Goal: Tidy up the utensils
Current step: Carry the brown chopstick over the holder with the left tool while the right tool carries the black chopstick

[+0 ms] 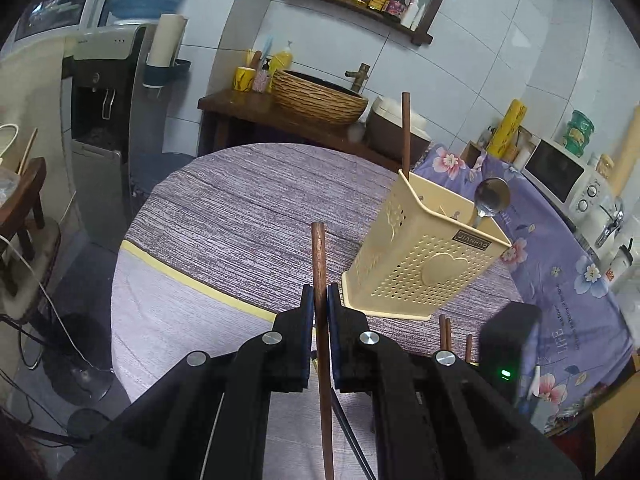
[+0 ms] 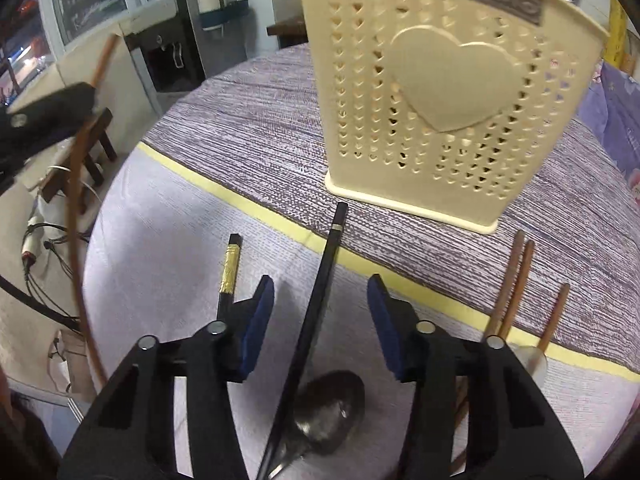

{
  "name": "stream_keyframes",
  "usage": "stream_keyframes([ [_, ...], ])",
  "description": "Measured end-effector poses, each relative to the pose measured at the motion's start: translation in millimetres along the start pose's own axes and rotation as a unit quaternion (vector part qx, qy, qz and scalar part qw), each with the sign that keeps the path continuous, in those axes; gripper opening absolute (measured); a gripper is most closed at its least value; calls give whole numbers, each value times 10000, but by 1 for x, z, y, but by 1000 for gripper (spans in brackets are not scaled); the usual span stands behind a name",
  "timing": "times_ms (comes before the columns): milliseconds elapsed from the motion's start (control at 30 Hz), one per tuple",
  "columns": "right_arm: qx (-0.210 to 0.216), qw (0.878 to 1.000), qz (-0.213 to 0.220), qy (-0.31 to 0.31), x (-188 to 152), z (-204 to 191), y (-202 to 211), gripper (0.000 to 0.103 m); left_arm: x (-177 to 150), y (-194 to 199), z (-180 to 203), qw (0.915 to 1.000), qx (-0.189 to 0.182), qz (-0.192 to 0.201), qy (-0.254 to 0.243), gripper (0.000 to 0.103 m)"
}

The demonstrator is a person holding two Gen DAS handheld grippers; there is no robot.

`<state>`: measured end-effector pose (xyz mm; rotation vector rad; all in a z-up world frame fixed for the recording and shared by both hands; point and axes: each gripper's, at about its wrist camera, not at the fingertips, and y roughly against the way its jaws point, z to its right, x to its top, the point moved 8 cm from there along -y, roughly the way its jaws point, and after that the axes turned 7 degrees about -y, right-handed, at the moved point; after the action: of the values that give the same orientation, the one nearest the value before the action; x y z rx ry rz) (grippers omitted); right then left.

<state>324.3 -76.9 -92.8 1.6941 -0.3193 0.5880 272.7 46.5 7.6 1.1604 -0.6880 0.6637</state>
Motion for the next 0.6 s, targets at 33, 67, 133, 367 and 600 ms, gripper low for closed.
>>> stream_keyframes([
  [33,-68,10000,-30,-5,1,-1,-4,43,0,0,0,10000,-16,4,-4,8],
  [67,-120,9999,-13,-12,3,-1,-5,40,0,0,1,10000,-36,7,-5,8],
  [133,-246,9997,-19,-53,8,-1,-7,35,1,2,-2,10000,-78,14,-17,8],
  [367,-359,9993,-13,-69,19,-2,-15,12,1,2,-1,9999,-140,36,-25,8],
  [600,35,9990,44,-453,19,8,-4,8,0,4,-2,9999,-121,60,-43,8],
])
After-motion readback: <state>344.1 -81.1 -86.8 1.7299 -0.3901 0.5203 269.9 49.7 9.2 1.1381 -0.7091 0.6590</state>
